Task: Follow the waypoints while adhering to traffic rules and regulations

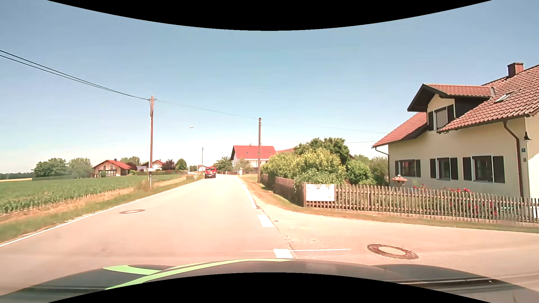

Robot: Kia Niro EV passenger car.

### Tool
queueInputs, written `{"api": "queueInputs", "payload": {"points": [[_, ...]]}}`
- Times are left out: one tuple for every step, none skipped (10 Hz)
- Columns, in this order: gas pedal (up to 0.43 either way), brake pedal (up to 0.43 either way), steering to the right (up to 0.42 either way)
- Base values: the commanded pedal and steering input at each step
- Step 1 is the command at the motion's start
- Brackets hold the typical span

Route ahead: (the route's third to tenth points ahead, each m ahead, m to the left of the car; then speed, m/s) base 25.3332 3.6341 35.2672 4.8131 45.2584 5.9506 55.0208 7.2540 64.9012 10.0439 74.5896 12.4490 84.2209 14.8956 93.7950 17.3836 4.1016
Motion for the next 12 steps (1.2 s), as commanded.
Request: {"api": "queueInputs", "payload": {"points": [[0.000,0.262,0.193],[0.000,0.256,0.194],[0.000,0.256,0.195],[0.000,0.244,0.193],[0.000,0.238,0.186],[0.000,0.232,0.167],[0.000,0.226,0.145],[0.000,0.226,0.122],[0.000,0.226,0.094],[0.000,0.226,0.064],[0.000,0.226,0.035],[0.000,0.226,-0.004]]}}
